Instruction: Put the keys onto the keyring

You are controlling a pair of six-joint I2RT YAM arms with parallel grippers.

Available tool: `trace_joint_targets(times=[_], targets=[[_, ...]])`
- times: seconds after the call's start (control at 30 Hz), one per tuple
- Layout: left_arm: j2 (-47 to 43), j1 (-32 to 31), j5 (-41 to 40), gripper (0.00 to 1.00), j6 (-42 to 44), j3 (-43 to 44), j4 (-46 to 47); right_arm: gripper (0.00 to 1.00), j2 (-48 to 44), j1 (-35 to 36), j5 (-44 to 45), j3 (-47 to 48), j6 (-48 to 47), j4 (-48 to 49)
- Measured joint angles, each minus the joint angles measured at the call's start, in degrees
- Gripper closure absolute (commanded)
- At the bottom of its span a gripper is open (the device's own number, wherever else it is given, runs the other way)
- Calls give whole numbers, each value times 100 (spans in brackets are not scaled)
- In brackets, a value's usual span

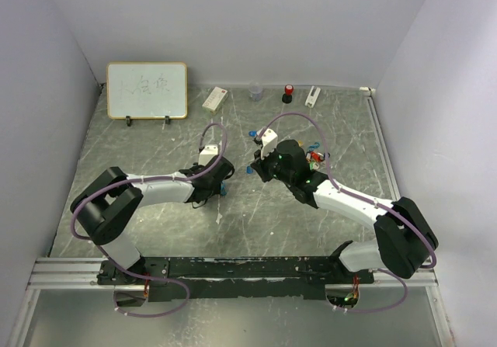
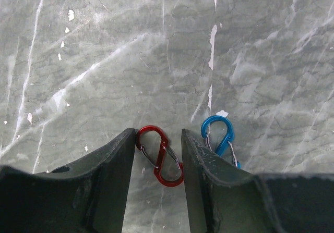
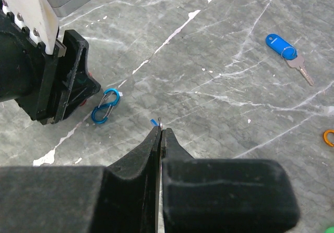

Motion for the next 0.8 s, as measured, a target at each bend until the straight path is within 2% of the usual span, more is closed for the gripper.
trace_joint_targets(times=[0.33,0.57,0.8], targets=[[52,-42,9,47,17,61,-7,100,0,7,24,0,-2,0],[52,-61,-17,39,-55,61,-20,100,0,9,26,0,-2,0],[52,-66,-48,40,-179,61,-59,100,0,22,28,0,-2,0]])
